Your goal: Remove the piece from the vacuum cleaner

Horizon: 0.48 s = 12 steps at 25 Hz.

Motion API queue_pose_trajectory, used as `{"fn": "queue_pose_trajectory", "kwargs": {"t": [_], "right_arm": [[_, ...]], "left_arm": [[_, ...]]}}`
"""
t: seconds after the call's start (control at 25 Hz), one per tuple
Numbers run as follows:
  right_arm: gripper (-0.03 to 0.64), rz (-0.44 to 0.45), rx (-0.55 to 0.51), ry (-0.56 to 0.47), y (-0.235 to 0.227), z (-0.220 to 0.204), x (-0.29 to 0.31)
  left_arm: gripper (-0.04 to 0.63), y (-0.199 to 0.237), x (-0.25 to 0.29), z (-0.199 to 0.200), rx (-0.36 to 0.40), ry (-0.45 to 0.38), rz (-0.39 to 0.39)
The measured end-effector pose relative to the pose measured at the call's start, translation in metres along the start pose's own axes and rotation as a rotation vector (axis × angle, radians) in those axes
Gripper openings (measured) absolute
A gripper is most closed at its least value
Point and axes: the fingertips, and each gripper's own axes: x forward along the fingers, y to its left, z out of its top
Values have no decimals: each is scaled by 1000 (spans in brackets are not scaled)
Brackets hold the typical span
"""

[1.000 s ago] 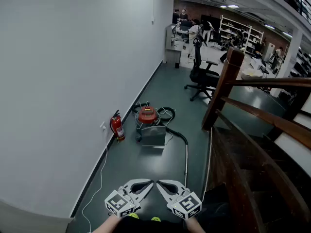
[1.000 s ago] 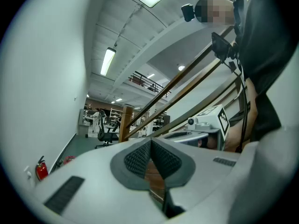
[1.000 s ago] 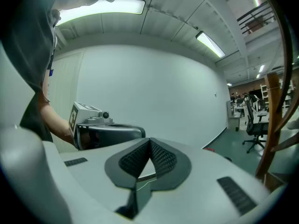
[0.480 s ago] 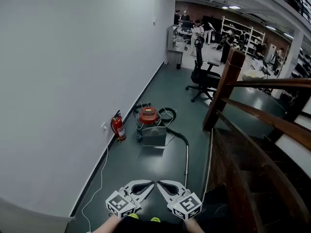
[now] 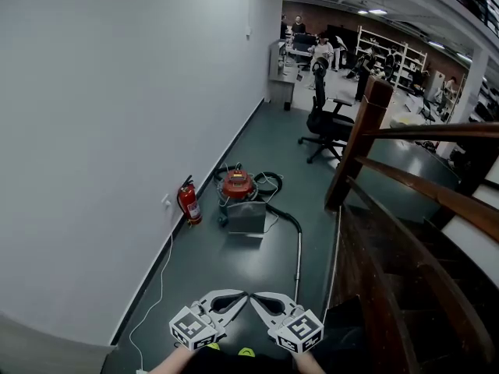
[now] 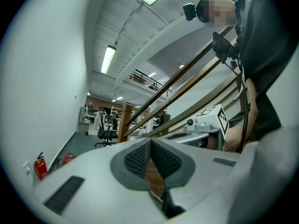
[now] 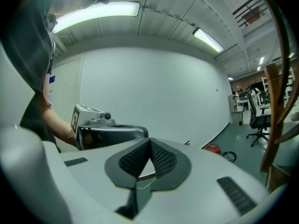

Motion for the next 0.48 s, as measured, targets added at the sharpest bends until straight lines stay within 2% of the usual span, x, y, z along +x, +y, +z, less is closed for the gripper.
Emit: {"fn": "queue_pose_trajectory", "kwargs": {"t": [0.48], "right_arm": [[14, 21, -62, 21, -3, -11, -19]], "left_arm": [[9, -18, 13, -4, 8, -10, 7]]}}
